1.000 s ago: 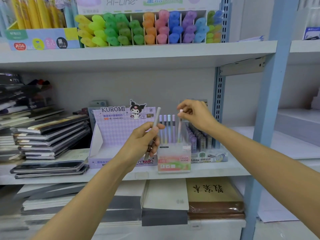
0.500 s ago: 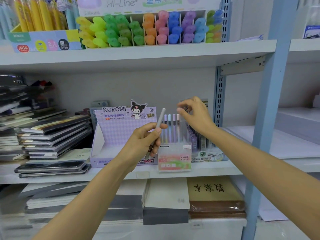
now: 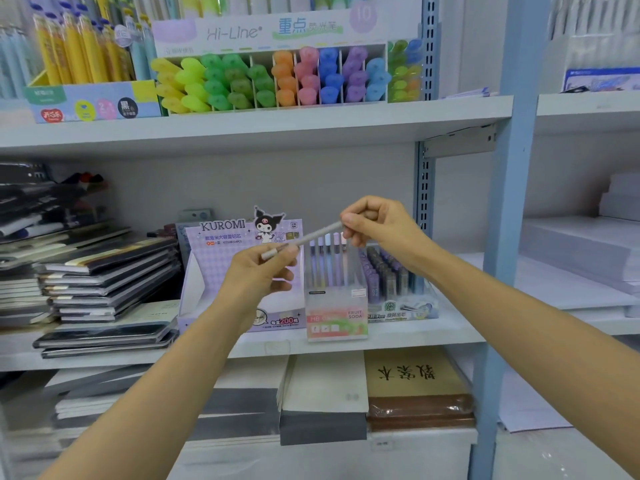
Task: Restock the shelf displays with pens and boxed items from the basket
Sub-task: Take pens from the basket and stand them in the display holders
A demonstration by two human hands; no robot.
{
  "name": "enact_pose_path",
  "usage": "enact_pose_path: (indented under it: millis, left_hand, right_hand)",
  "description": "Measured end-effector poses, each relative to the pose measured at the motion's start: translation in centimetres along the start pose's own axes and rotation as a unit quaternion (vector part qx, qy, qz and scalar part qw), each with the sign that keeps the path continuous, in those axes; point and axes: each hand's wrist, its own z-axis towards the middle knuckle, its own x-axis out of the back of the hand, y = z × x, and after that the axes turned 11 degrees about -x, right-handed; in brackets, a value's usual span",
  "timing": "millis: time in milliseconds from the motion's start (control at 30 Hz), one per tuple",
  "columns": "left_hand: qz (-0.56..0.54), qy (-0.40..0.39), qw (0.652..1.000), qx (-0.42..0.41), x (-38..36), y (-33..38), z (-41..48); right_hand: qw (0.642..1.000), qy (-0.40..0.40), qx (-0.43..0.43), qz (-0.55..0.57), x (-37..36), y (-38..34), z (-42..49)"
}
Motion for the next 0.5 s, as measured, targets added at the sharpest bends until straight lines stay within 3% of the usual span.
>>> enact_pose_path:
  millis: [200,300,367,500]
  left_hand:
    - [-0.118,0.087,0.989,-0.015,-0.9,1.0,-0.3]
    - [-0.052,0.070,0.994,-0.064,-1.4,1.3,-0.5]
    - [0.000,0.041,0.995,-0.093,-1.9,1.4,-0.5]
    - [0.077,0.009,0.988,-0.136,-3.1,1.3,-0.3]
  right_hand:
    - [0.982,-0.136,-0.048,-0.119,0.0,1.2,-0.8]
    - [0.981,-0.093,-0.006,-0.169,-1.1,1.1,-0.9]
    - [0.990,-0.033,0.034,-0.130,-2.0,0.2,-0.7]
    - [0.987,-0.051,0.066,-0.135,-3.4,-2.0,-0.1]
